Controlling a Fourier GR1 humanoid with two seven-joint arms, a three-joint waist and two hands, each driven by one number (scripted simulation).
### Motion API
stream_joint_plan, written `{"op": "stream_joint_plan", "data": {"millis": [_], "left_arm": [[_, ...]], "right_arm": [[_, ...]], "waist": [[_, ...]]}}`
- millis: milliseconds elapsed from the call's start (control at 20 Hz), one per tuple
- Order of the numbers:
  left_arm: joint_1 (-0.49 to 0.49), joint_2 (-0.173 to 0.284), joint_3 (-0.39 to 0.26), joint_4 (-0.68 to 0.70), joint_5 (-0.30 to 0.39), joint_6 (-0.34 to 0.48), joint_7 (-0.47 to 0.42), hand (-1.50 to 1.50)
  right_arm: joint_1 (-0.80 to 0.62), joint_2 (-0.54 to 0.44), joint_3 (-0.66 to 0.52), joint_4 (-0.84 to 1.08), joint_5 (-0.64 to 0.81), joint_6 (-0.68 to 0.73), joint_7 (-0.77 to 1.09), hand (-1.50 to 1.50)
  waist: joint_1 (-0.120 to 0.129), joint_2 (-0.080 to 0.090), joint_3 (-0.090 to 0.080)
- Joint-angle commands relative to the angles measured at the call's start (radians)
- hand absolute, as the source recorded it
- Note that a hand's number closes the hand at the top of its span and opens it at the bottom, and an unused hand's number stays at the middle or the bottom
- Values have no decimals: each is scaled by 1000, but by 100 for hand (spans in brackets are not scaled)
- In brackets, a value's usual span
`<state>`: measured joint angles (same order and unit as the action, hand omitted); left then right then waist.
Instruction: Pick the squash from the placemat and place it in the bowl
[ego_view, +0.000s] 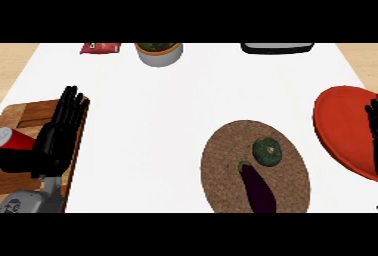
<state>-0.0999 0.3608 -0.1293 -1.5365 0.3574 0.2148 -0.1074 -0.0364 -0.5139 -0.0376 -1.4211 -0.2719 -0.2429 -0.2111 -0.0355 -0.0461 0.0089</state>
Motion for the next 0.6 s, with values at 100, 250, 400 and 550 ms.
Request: {"op": "stream_joint_plan", "data": {"millis": [100,250,400,550], "left_arm": [[-25,74,35,24,-76,39,51,0],[3,156,62,34,-147,86,87,0],[33,141,71,42,-108,73,88,0],[42,153,67,39,-111,67,114,0]], "right_arm": [[2,-43,4,-273,105,-129,64,150],[-32,-123,20,-409,213,-182,122,150],[212,-197,7,-116,389,-297,348,-150],[298,-45,75,-262,499,-498,384,-150]], "waist": [[14,39,-12],[11,30,-13],[-43,46,-26],[-42,31,-19]]}}
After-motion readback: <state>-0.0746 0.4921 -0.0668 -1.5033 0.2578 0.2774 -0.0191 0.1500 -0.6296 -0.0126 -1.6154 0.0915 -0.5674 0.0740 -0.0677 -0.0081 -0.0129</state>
